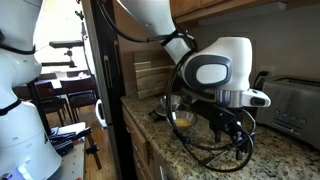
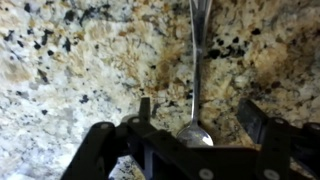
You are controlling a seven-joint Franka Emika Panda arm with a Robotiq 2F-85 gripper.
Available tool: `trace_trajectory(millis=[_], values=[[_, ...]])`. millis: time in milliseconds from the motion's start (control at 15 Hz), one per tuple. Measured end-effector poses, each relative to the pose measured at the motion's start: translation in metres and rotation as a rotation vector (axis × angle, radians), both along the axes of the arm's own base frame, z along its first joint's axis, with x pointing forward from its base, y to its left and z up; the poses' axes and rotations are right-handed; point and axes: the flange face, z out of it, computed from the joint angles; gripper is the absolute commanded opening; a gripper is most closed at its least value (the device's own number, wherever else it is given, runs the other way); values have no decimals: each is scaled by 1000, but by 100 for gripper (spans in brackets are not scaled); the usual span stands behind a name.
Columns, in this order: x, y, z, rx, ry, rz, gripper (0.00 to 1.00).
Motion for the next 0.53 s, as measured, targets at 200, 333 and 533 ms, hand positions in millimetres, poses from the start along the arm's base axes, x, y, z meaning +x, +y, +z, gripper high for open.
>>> trace_trajectory(millis=[200,333,533], values=[[-1,-3,-4,17,0,-8,78],[-3,-7,-5,26,1,-16,53],[-5,-11,-5,46,8,-26,32]])
